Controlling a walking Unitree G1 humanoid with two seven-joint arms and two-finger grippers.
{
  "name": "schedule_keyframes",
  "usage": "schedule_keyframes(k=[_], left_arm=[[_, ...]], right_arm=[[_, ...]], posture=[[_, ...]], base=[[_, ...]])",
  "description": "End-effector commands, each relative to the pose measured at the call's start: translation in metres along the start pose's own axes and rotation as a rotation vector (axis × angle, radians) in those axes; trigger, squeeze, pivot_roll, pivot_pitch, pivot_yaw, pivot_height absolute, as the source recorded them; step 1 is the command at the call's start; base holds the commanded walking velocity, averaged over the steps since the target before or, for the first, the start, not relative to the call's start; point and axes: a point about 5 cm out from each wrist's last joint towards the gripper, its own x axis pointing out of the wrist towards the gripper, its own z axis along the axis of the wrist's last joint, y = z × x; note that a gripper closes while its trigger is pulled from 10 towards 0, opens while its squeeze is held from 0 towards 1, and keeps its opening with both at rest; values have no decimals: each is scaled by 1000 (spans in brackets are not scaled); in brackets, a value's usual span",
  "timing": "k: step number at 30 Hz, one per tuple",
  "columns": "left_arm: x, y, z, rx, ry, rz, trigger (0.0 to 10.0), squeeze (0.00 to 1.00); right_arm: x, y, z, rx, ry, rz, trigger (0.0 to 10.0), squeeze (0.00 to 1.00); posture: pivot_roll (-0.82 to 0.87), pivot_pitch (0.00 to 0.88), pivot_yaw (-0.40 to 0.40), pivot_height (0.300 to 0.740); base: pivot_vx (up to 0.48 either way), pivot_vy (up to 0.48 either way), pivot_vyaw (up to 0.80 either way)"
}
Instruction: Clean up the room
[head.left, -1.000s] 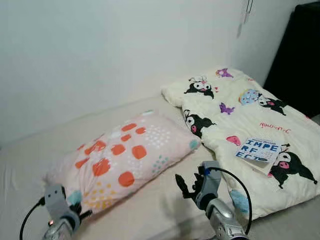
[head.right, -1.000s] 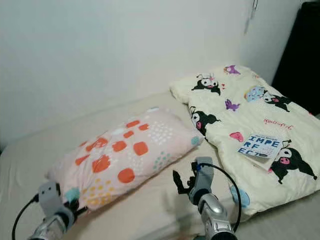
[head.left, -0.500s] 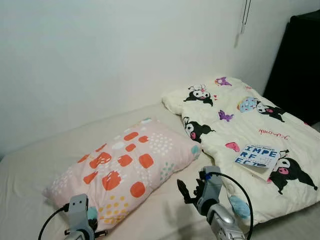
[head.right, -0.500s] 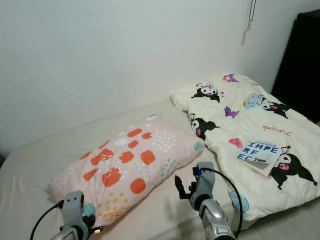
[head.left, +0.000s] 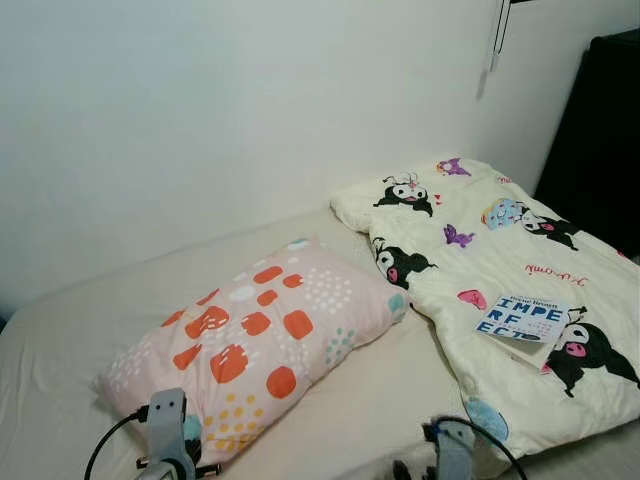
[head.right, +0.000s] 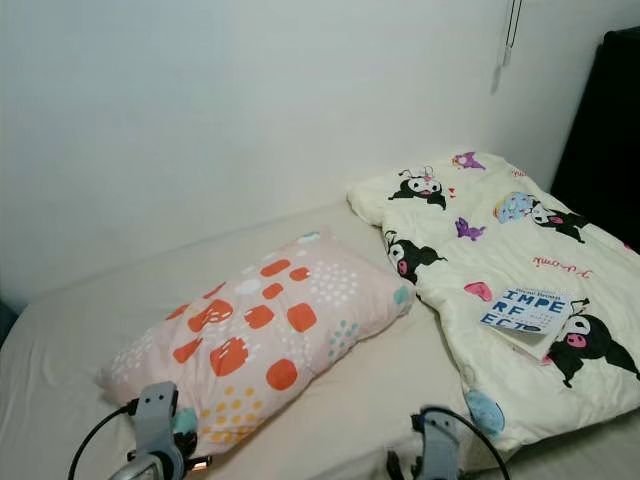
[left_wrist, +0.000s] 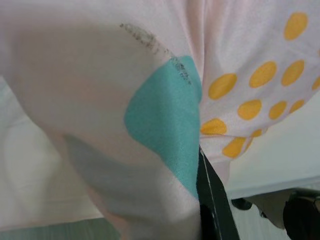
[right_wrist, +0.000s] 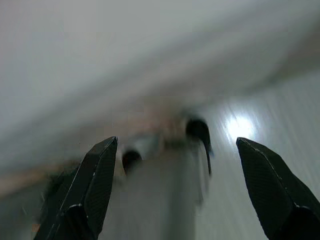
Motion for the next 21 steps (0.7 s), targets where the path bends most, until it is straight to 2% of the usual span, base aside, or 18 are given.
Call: schedule_keyframes(k=[1,7,11,14,16,18,20,21], left_arm=[[0,0,0,21,14,2,10000,0],[3,-8,7,75,15,-16,10000,0],[3,-14,2,112,41,-26,10000,0],[3,-15,-2,116,50,-26,10000,0],[1,-15,-9,112,65,-17,10000,0],[1,-15,-9,112,65,-17,10000,0],[-2,-10,-18,82,73,11,10000,0],[-2,-10,-18,82,73,11,10000,0]], right_arm=[[-2,2,-11,7,42,-5,10000,0],[-6,2,-30,-10,117,-19,10000,0],[-8,5,-37,-55,157,-7,10000,0],[-7,8,-36,-84,160,11,10000,0],[-4,14,-31,-158,154,58,10000,0],[-4,14,-31,-158,154,58,10000,0],[1,24,-15,-277,107,117,10000,0],[1,24,-15,-277,107,117,10000,0]], posture=[[-138,27,111,740],[-147,33,114,740],[-147,33,114,740],[-147,28,87,740],[-119,25,36,740],[-119,25,36,740],[-70,26,-16,740],[-70,26,-16,740]], base=[[0,0,0],[0,0,0],[0,0,0],[0,0,0],[0,0,0],[0,0,0],[0,0,0],[0,0,0]])
